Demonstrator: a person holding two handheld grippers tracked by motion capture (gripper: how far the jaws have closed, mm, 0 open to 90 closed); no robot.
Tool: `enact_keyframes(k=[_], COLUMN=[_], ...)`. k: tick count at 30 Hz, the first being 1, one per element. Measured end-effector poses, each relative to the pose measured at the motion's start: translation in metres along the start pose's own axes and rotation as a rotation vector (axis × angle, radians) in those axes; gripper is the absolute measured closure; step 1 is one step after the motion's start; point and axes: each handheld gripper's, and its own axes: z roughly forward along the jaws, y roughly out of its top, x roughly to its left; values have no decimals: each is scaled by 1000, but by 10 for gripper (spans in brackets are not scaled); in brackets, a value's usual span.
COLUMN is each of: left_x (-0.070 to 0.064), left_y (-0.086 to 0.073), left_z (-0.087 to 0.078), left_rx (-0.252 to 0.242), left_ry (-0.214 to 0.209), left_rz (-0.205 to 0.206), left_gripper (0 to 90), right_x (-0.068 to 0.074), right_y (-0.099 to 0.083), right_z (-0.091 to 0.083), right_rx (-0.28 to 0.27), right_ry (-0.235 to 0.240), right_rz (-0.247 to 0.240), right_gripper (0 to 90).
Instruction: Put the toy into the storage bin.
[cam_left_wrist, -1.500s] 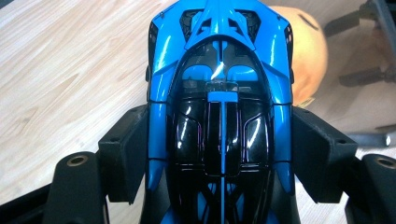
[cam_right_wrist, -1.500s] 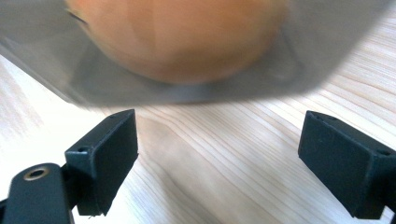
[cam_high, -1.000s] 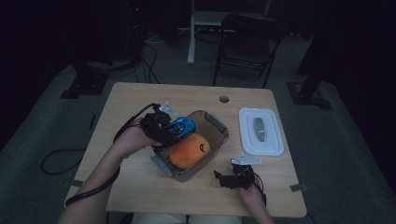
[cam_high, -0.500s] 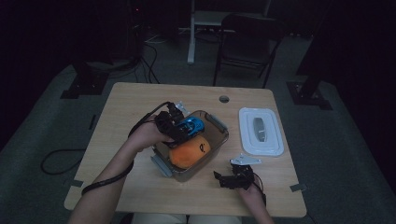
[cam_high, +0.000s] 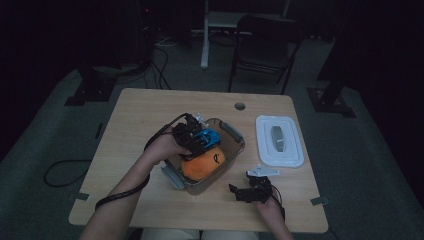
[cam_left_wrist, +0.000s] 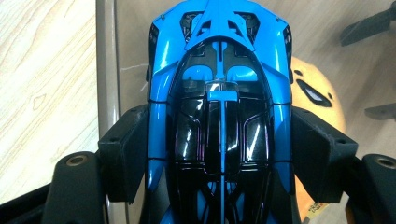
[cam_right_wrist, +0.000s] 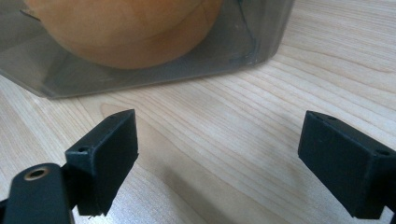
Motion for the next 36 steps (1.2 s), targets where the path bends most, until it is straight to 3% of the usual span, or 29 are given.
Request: enact_keyframes(k=[3,8,12,14,16,18,19,25,26,31,32,36], left_x=[-1,0,1,3,6,6,11,19,19,32,34,42], left_y=[-1,-3,-9,-12,-17,-17,-26,-40,-40,-58,-61,-72], left_z=[-1,-19,-29,-33,-37,-37,-43,-51,-51,-53,-54,-55], left_rx=[4,-72,-79,-90,-112,-112,-134,-160,-160,-180,-182,-218], left_ry=[-4,-15,-12,-6,-33,-33,-36,-6,-6,8,12,20], left_rz=[-12,-36,-22,-33,-45,-45,-53,-53,-53,-108,-121,-152], left_gripper=[276,244,243,244,243,224,192,177,141,70,5,4], right_x=[0,-1,0,0,0,0,0,0,0,0,0,0], right_y=[0,0,0,0,0,0,0,-1,-1,-1,-1,-1], right_z=[0,0,0,1,1,1,1,1,1,0,0,1], right_rx=[0,-1,2,6,9,8,9,9,9,11,11,13], right_ry=[0,4,5,3,2,2,1,0,0,-1,-3,-4], right_rz=[1,4,0,-2,-3,-3,-3,-2,-2,-1,-4,0], right_gripper=[118,118,118,118,118,118,118,118,118,118,118,118])
